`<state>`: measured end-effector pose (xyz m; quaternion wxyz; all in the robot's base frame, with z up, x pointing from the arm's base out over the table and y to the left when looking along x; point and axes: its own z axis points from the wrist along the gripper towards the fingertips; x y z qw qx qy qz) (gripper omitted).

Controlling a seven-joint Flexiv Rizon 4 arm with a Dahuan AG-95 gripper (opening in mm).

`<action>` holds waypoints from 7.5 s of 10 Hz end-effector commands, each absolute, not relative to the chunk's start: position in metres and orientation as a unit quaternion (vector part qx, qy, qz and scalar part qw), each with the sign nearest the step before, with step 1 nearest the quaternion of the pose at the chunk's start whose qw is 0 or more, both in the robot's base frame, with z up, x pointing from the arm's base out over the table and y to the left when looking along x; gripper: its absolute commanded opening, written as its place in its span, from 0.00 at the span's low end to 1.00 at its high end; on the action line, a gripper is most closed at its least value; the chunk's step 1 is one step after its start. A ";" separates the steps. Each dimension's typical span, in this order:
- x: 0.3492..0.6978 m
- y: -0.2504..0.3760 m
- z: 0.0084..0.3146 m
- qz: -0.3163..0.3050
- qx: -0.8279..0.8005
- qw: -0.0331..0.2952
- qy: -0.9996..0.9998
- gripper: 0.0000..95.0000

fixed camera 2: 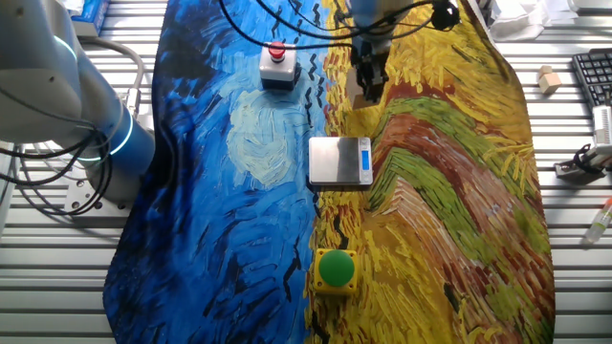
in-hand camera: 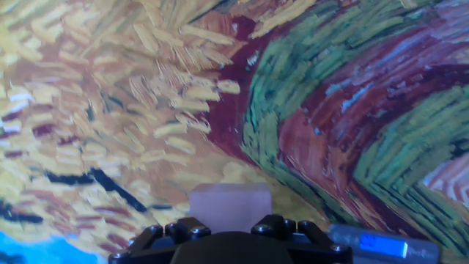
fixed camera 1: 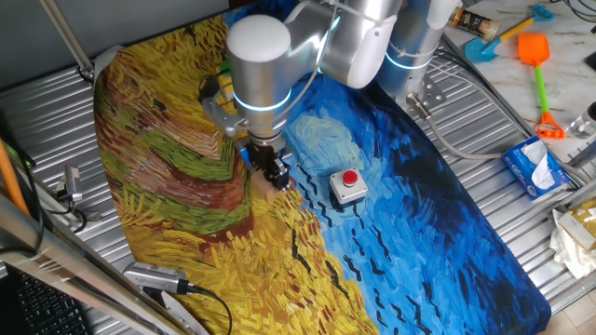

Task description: Place the block on the scale

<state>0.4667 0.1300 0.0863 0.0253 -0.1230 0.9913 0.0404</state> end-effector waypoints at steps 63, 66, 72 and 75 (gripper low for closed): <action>0.415 0.021 0.077 0.054 -0.216 0.008 0.975 0.00; 0.415 0.021 0.077 0.054 -0.216 0.006 0.975 0.00; 0.414 0.021 0.077 0.044 -0.214 0.002 0.976 0.00; 0.415 0.021 0.068 0.044 -0.214 0.002 0.976 0.00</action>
